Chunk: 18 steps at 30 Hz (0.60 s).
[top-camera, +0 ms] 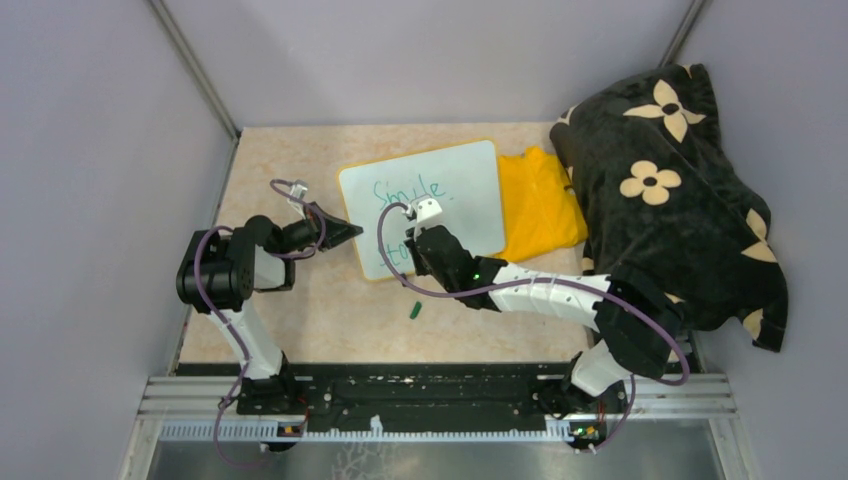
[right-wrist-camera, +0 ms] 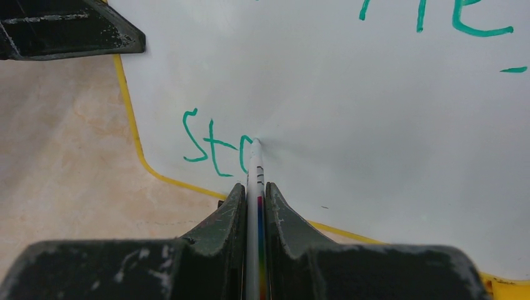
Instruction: Write a sentence on the whiteboard
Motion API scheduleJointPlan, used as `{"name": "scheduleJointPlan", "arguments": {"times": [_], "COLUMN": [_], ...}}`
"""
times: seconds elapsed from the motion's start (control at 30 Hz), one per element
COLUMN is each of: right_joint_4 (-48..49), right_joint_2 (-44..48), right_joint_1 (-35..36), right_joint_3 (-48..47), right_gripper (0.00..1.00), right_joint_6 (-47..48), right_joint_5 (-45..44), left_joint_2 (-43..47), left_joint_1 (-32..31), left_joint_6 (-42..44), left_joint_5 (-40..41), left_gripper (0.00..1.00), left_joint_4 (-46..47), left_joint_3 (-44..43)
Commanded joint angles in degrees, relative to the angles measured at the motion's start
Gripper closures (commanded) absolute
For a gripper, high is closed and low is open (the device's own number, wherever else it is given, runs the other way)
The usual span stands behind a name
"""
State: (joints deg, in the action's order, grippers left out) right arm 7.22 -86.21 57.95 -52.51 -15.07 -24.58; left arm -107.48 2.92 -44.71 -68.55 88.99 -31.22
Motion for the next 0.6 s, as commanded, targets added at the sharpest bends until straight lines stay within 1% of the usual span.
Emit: {"name": "scheduleJointPlan", "arguments": {"times": [0.0, 0.27, 0.57], "right_joint_4": [1.5, 1.7, 2.5], "right_joint_2": [1.0, 2.3, 5.1], "right_joint_1": [-1.5, -1.5, -1.5], "right_joint_3": [1.0, 4.1, 4.7], "right_gripper": [1.0, 1.0, 1.0], "right_joint_6": [-0.2, -1.2, -1.4], "right_joint_5": [-2.4, -1.7, -0.9], "left_joint_2": [-1.2, -1.3, -1.3], "left_joint_1": [-1.2, -1.4, -1.3], "left_joint_6": [2.7, 2.9, 3.0], "left_joint_5": [-0.6, -0.6, -0.7], "left_gripper": [1.0, 1.0, 1.0], "left_joint_4": [9.4, 9.1, 8.9], "left_joint_3": [-0.1, -0.1, -0.1]}}
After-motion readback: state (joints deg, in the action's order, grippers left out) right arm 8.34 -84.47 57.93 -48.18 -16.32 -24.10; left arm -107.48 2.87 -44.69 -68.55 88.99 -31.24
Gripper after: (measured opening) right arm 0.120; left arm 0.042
